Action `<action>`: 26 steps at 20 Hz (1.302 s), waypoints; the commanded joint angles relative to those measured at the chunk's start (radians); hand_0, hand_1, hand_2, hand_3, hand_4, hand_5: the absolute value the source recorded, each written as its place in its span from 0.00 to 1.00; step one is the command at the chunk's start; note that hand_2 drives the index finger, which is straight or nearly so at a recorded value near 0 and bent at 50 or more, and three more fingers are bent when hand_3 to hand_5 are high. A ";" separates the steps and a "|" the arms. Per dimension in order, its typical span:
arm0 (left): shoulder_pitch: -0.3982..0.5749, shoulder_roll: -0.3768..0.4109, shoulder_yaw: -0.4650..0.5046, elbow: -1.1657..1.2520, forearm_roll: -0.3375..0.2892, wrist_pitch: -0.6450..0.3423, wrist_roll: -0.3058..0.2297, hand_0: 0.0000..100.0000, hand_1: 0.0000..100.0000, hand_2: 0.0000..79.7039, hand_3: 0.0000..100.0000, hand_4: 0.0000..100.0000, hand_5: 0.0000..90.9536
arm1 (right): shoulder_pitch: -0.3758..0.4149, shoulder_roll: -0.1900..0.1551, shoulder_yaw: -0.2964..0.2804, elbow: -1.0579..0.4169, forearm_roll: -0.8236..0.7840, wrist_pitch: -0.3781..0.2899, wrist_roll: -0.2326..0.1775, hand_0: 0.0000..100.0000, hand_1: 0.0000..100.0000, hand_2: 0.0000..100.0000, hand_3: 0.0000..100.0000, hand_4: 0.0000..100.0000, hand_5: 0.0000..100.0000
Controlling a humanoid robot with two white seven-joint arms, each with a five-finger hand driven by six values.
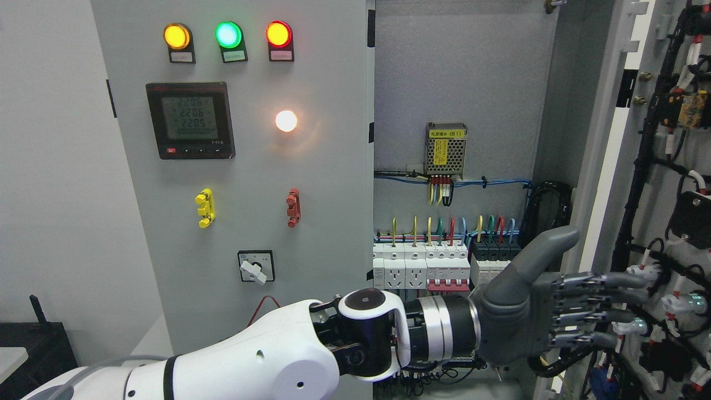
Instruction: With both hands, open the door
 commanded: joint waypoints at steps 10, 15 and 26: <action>0.439 0.514 0.009 -0.217 -0.218 -0.020 -0.089 0.00 0.00 0.00 0.00 0.03 0.00 | 0.000 0.000 0.000 -0.001 0.000 -0.001 -0.001 0.11 0.00 0.00 0.00 0.00 0.00; 0.512 0.651 0.010 -0.224 -0.221 -0.020 -0.133 0.00 0.00 0.00 0.00 0.03 0.00 | 0.000 0.000 0.000 -0.001 0.000 -0.001 -0.001 0.11 0.00 0.00 0.00 0.00 0.00; 0.853 0.840 0.007 -0.137 -0.370 -0.195 -0.181 0.00 0.00 0.00 0.00 0.03 0.00 | 0.000 0.000 0.000 -0.001 0.000 -0.001 -0.001 0.11 0.00 0.00 0.00 0.00 0.00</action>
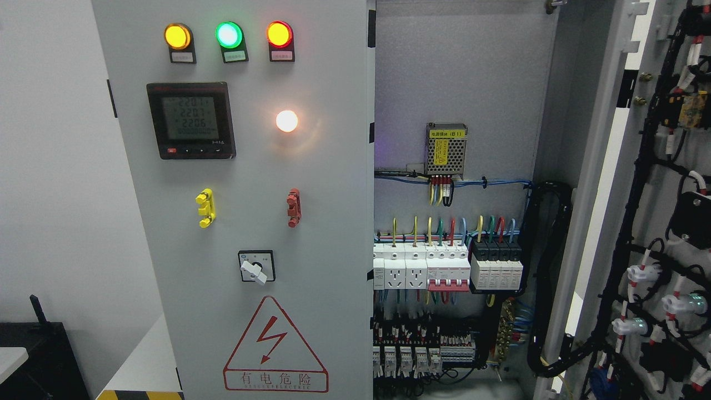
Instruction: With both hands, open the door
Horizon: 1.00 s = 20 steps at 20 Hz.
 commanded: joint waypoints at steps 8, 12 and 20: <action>0.366 0.208 -0.006 0.249 -0.127 -0.096 -0.002 0.00 0.00 0.00 0.00 0.03 0.00 | 0.000 0.000 0.000 0.000 0.000 -0.001 -0.001 0.11 0.00 0.00 0.00 0.00 0.00; 0.503 0.195 0.003 0.349 -0.182 -0.192 -0.002 0.00 0.00 0.00 0.00 0.03 0.00 | 0.000 0.000 0.000 0.000 0.000 0.001 -0.001 0.11 0.00 0.00 0.00 0.00 0.00; 0.710 0.029 0.077 0.619 -0.176 -0.298 0.007 0.00 0.00 0.00 0.00 0.03 0.00 | 0.000 0.001 0.002 0.000 -0.001 -0.001 -0.001 0.11 0.00 0.00 0.00 0.00 0.00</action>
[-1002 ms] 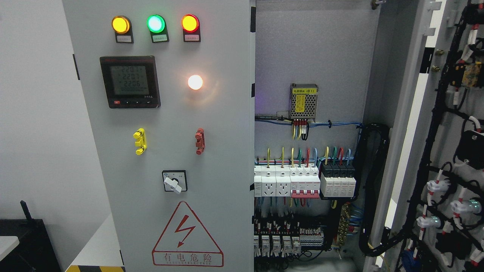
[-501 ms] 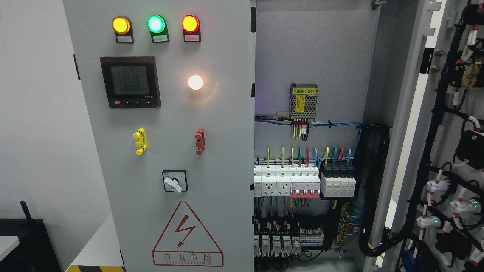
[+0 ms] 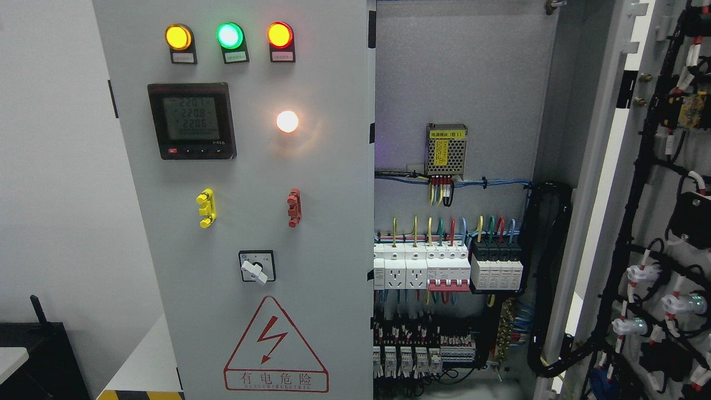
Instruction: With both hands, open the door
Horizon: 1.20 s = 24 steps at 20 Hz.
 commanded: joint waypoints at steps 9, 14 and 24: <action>0.417 -0.394 0.474 0.608 -0.225 -0.016 0.005 0.00 0.00 0.00 0.00 0.03 0.00 | 0.000 0.000 0.001 -0.001 0.000 -0.001 -0.001 0.11 0.00 0.00 0.00 0.00 0.00; 0.462 -0.561 0.600 0.800 -0.350 -0.016 0.005 0.00 0.00 0.00 0.00 0.03 0.00 | 0.000 0.000 0.000 0.001 0.000 0.001 -0.001 0.11 0.00 0.00 0.00 0.00 0.00; 0.393 -0.804 0.885 1.136 -0.610 -0.023 0.003 0.00 0.00 0.00 0.00 0.03 0.00 | -0.002 0.000 0.000 -0.001 -0.001 -0.001 -0.001 0.11 0.00 0.00 0.00 0.00 0.00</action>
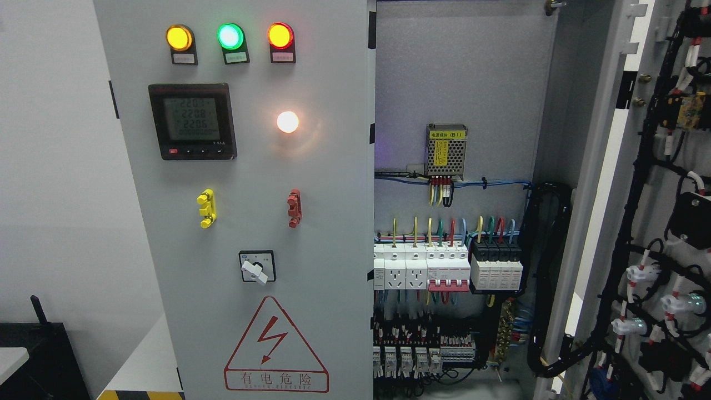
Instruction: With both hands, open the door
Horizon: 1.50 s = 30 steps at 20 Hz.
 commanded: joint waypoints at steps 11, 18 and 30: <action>-0.167 -0.428 0.684 0.516 -0.561 0.033 0.012 0.00 0.00 0.00 0.00 0.03 0.00 | 0.002 0.000 0.000 -0.007 -0.001 -0.001 -0.001 0.11 0.00 0.00 0.00 0.00 0.00; -0.207 -0.477 0.898 0.535 -0.751 0.124 0.061 0.00 0.00 0.00 0.00 0.03 0.00 | 0.124 -0.020 -0.002 -0.273 -0.003 -0.003 -0.001 0.11 0.00 0.00 0.00 0.00 0.00; -0.207 -0.511 1.080 0.522 -0.923 0.168 0.098 0.00 0.00 0.00 0.00 0.03 0.00 | 0.492 -0.209 0.009 -1.074 -0.007 -0.015 -0.004 0.11 0.00 0.00 0.00 0.00 0.00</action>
